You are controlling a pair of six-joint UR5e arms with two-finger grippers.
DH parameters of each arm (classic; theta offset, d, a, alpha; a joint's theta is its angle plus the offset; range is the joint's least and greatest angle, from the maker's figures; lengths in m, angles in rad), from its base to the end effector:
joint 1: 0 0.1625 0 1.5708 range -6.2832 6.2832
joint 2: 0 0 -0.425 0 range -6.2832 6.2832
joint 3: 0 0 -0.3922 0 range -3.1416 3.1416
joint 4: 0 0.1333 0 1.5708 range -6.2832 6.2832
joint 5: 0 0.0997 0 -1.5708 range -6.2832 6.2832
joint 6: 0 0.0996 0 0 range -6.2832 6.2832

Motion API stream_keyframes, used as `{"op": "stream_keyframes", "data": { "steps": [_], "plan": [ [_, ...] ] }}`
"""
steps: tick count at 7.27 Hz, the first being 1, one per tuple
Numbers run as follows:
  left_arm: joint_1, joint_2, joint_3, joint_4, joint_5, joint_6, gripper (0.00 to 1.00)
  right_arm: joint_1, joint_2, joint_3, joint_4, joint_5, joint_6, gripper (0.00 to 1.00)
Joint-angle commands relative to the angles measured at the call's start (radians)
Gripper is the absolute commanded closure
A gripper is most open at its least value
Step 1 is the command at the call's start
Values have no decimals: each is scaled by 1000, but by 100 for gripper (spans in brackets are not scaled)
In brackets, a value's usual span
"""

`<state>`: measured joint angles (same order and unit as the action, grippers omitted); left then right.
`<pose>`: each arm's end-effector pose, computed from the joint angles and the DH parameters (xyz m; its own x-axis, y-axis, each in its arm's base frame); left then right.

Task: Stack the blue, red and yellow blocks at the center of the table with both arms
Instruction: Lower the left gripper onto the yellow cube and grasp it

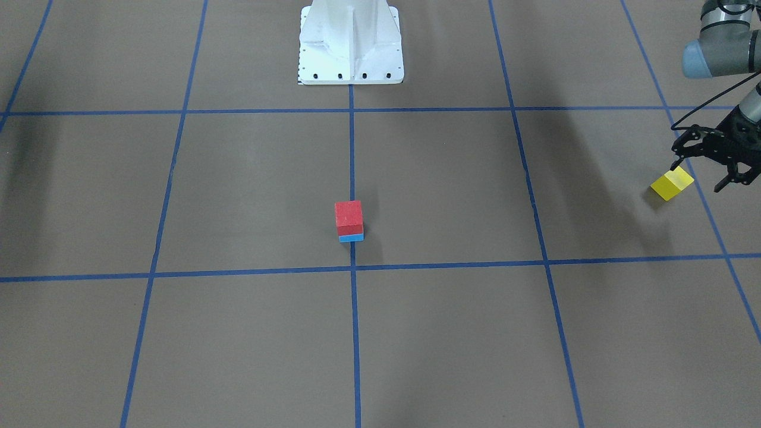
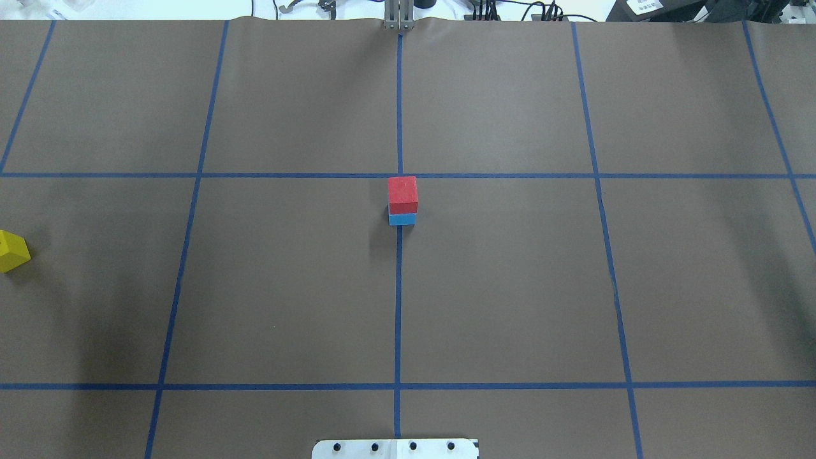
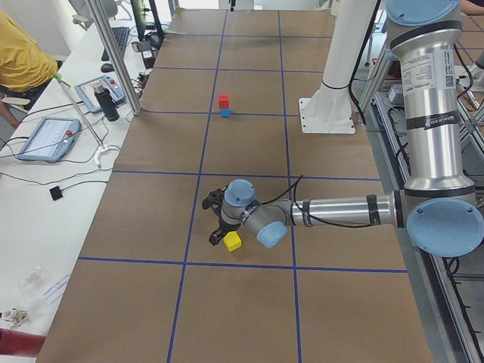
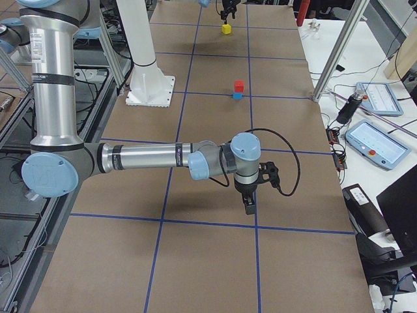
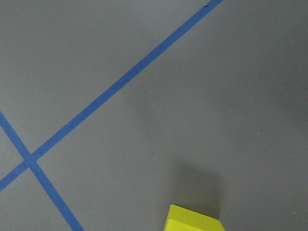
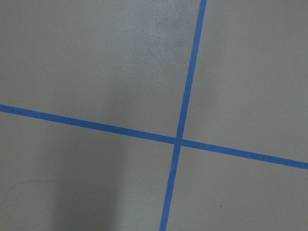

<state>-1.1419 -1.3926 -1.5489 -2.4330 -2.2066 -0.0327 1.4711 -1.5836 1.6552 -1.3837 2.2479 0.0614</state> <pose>0.1143 -0.4282 0.6606 0.5903 0.6428 -0.4882 -0.3089 0.7387 0.5991 0.0206 -0.5066 0.6089 0.7640 -0.1776 0.6202 0.0494 0.9747 0.2182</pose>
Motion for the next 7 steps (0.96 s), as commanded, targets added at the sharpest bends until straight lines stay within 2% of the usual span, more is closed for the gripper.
{"op": "stream_keyframes", "data": {
  "steps": [1, 7],
  "plan": [
    [4, 1, 15, -21, -67, -10, 0, 0, -1, 0, 0, -1, 0, 1],
    [16, -66, 113, -20, -65, 0, 0, 0, -1, -2, 0, -1, 0, 1]
  ]
}}
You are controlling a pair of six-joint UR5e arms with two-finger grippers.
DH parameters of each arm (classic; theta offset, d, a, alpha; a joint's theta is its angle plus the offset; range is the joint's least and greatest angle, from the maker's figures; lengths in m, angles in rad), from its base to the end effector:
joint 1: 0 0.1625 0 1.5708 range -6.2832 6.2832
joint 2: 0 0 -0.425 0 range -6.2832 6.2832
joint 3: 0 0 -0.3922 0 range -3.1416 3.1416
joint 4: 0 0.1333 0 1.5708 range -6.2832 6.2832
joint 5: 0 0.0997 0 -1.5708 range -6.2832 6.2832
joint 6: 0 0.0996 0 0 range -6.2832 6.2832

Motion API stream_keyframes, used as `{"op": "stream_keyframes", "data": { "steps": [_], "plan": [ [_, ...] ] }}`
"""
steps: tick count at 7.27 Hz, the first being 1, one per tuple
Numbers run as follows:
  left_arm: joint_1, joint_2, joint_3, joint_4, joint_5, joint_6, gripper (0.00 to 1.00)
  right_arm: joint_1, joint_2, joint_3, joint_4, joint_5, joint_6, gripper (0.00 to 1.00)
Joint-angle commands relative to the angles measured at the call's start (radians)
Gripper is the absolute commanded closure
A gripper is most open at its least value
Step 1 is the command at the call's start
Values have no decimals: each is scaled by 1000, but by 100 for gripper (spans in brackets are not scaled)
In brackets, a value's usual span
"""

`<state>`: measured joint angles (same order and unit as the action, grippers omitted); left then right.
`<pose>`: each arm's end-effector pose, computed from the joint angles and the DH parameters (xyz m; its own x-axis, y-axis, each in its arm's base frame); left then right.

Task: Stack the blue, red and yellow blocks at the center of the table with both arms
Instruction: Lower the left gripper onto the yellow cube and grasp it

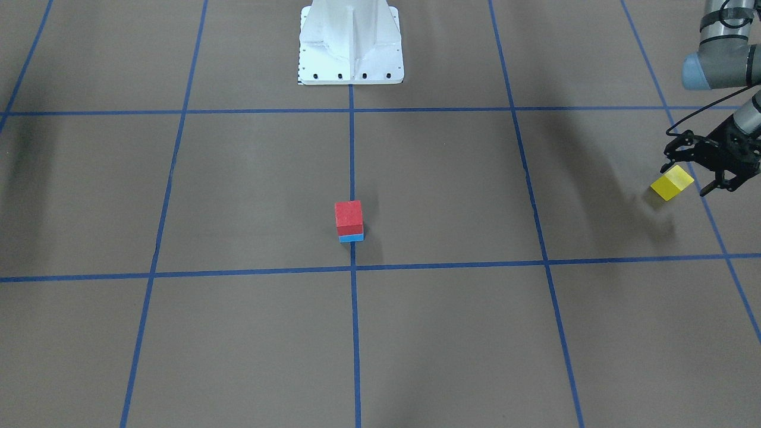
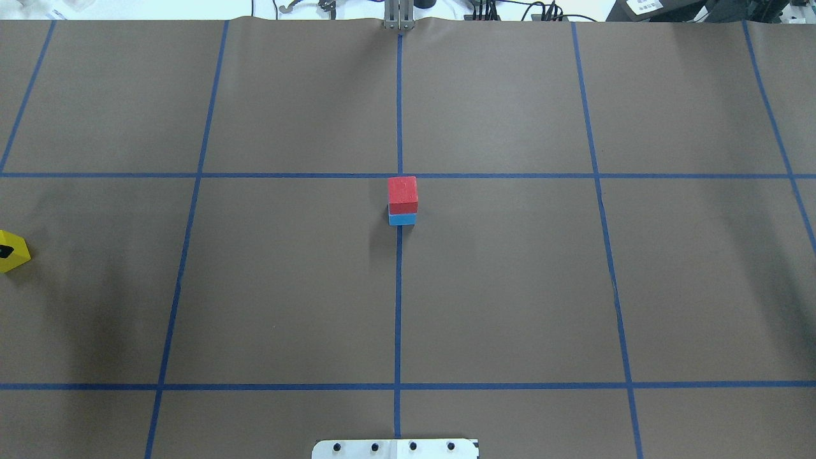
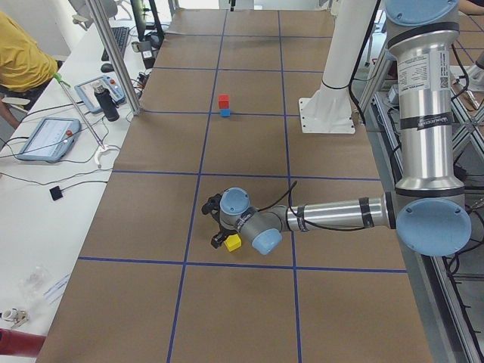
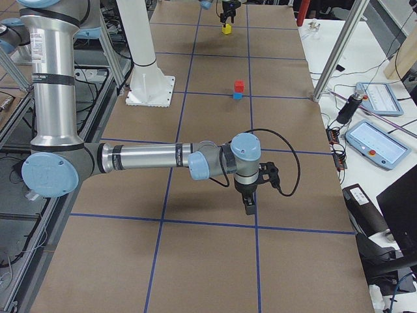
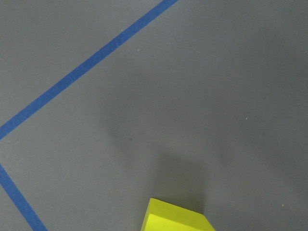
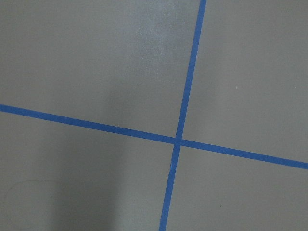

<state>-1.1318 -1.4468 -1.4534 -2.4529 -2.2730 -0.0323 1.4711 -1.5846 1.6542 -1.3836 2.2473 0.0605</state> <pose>0.1304 -0.4399 0.6794 0.5377 0.6502 -0.5368 -0.3235 0.7470 0.5807 0.0207 -0.5061 0.6100 0.7645 -0.1772 0.6198 0.0501 0.9749 0.2169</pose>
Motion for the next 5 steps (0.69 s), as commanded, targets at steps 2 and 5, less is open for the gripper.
{"op": "stream_keyframes", "data": {
  "steps": [2, 5],
  "plan": [
    [32, -12, 27, -1, 4, 2, 0, 0, 2, -1, 0, -2, 1, 1],
    [59, -6, 30, -8, 9, 0, 21, -1, 6, -2, 0, -2, 1, 1]
  ]
}}
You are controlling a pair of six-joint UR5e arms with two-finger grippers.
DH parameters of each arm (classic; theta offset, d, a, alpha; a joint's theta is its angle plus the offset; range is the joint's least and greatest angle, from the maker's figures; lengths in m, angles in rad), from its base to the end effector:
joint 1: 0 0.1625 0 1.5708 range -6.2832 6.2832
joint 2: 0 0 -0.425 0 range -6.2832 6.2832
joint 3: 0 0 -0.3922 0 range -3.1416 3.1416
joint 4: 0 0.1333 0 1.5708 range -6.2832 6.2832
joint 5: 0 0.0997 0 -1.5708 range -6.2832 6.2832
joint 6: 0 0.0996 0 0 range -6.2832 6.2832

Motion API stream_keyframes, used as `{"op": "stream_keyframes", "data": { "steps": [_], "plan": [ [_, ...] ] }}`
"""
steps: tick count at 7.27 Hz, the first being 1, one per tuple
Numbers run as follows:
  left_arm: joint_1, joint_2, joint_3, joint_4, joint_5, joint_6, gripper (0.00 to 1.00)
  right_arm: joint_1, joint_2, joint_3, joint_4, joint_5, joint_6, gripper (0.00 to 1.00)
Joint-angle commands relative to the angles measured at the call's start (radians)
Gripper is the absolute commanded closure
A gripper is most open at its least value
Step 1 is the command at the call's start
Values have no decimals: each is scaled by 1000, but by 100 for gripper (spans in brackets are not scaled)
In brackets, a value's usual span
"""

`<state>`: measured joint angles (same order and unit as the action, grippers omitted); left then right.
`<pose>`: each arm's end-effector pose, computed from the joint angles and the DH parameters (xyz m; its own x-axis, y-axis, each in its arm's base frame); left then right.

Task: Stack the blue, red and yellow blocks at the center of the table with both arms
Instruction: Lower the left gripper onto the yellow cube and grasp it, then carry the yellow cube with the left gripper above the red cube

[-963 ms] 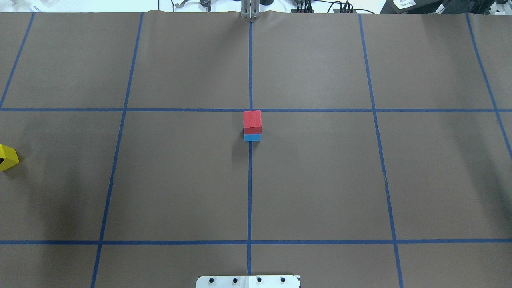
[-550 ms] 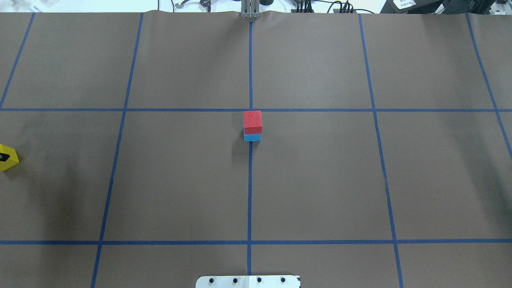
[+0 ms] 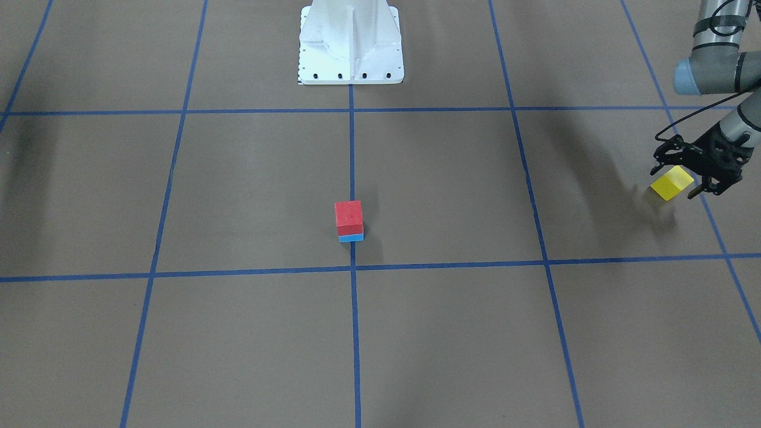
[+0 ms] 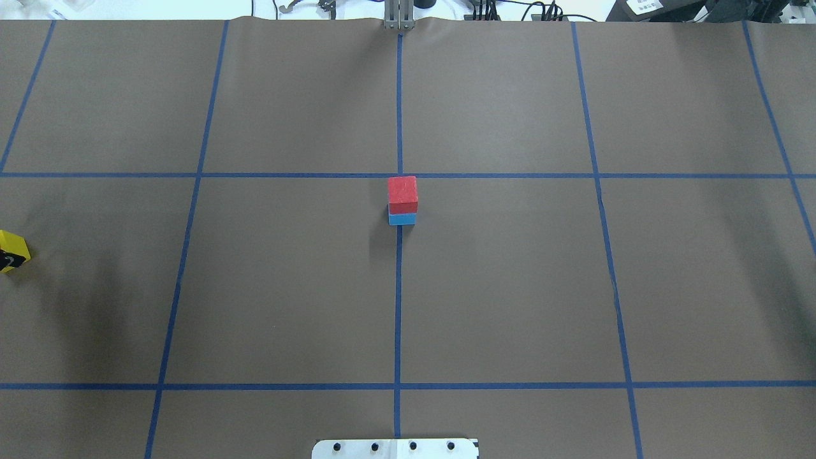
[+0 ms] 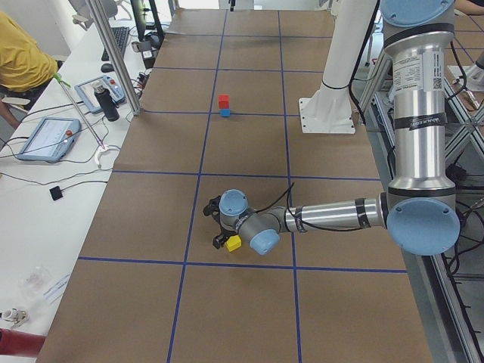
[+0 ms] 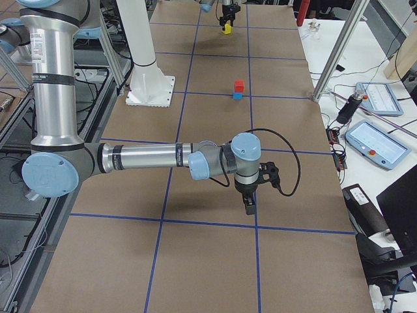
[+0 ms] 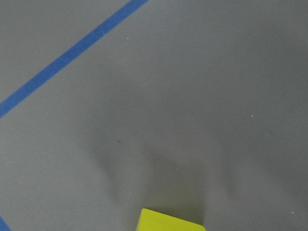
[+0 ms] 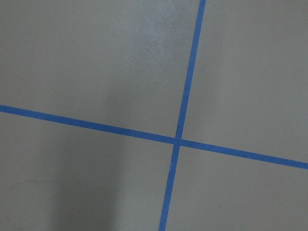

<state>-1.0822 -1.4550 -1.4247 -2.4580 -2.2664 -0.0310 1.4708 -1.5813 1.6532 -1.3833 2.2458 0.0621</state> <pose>0.1524 -0.4346 0.6898 0.5133 0.6690 -0.5375 -0.3648 0.7370 0.5690 0.0205 -0.5076 0.6089 0.7653 -0.1773 0.6187 0.0491 0.9746 0.2185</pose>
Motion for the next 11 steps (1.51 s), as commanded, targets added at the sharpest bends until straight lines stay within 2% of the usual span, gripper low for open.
{"op": "stream_keyframes", "data": {
  "steps": [1, 2, 4, 5, 7, 8, 9, 10, 11],
  "plan": [
    [10, 2, 9, -1, 4, -1, 58, 0, 4, -1, 0, 0, -1, 1],
    [10, -1, 3, -4, 5, -4, 100, 0, 4, 0, 0, 1, 1, 1],
    [7, -22, -98, 61, -91, -65, 100, 0, 6, 2, 0, 1, 1, 1],
    [7, -74, -141, 129, -94, -158, 100, 0, 4, 5, 0, 3, 1, 1],
    [8, -245, -157, 230, -88, -381, 100, 0, 3, 8, 0, 3, 1, 1],
    [13, -334, -161, 285, -62, -500, 100, 0, 1, 8, 0, 5, 1, 1],
    [89, -370, -172, 292, 37, -620, 100, 0, -3, 13, 1, 5, 1, 1],
    [138, -458, -181, 382, 100, -727, 100, 0, -5, 13, 0, 6, 1, 1],
    [193, -558, -231, 568, 140, -788, 100, 0, -3, 13, 1, 6, 1, 1]
  ]
}}
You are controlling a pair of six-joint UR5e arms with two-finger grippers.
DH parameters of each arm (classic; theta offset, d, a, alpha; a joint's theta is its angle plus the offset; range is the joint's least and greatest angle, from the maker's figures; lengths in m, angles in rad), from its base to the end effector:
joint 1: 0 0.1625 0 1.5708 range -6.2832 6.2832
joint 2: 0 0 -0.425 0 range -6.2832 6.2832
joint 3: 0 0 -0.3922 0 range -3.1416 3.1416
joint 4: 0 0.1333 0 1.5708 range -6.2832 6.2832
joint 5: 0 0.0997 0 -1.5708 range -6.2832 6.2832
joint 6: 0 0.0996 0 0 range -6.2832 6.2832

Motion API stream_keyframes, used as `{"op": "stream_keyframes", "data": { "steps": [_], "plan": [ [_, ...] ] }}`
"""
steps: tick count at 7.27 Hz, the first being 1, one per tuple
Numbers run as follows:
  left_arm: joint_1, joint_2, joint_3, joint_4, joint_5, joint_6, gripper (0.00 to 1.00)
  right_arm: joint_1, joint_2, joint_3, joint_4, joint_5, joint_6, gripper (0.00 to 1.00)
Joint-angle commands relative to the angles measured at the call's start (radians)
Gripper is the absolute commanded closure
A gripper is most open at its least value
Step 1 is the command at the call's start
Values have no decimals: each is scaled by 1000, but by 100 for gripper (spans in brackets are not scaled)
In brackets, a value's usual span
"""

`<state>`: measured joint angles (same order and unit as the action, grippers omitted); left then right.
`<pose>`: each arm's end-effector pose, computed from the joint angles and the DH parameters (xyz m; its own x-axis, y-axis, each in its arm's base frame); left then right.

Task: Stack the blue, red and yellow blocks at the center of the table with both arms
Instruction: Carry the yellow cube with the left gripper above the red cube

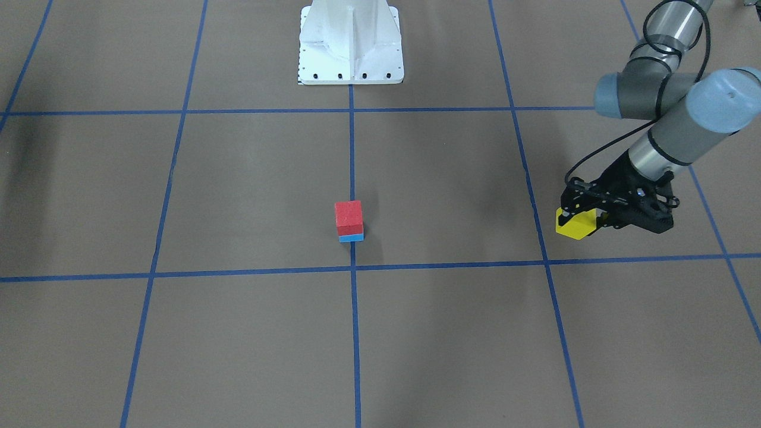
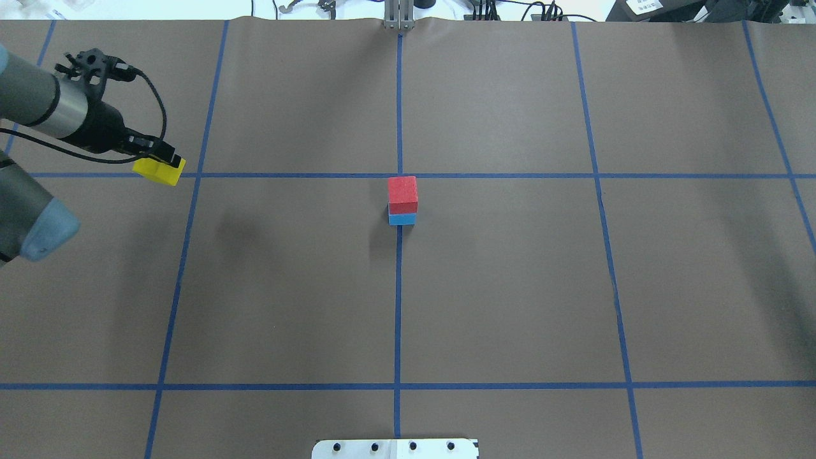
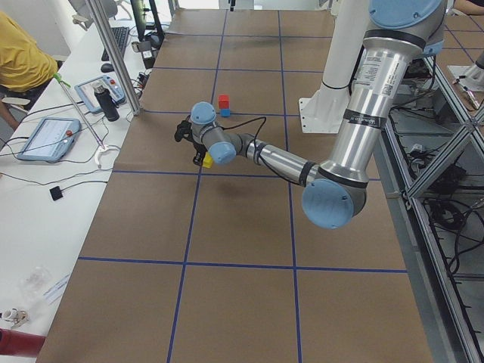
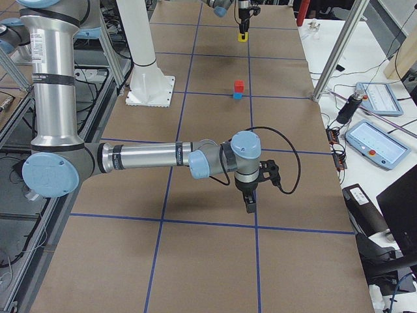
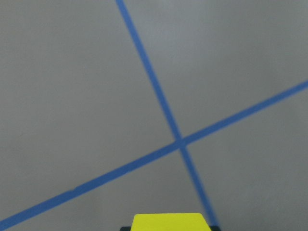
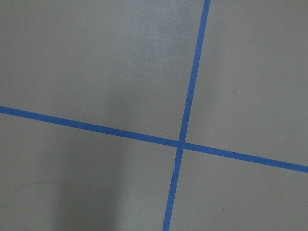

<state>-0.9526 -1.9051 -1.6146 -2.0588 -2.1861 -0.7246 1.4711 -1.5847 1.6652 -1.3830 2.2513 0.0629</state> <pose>0.3036 -0.5577 0.3959 0.5563 0.2728 -0.7849 -0.0090 0.9465 0.3226 0.0204 -0.5062 0.6041 0.7613 -0.1825 0.6221 0.0482 0.9728 0.2264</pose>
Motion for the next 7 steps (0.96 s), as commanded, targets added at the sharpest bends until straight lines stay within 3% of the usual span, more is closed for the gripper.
{"op": "stream_keyframes", "data": {
  "steps": [1, 2, 3, 5, 6, 7],
  "plan": [
    [128, -220, -74, 362, 128, -151, 100, 0, 2, 1, 1, 1, 0, 1],
    [200, -338, -67, 502, 161, -230, 100, 0, 3, 1, -1, 1, 0, 1],
    [251, -444, -32, 563, 201, -312, 100, 0, 3, 1, -1, 1, 0, 1],
    [308, -721, 251, 579, 262, -433, 100, 0, 5, -1, -1, 1, 0, 1],
    [327, -785, 331, 563, 273, -450, 100, 0, 6, -1, -1, 1, 0, 1],
    [331, -782, 335, 562, 273, -443, 100, 0, 8, -1, -1, 1, 0, 1]
  ]
}}
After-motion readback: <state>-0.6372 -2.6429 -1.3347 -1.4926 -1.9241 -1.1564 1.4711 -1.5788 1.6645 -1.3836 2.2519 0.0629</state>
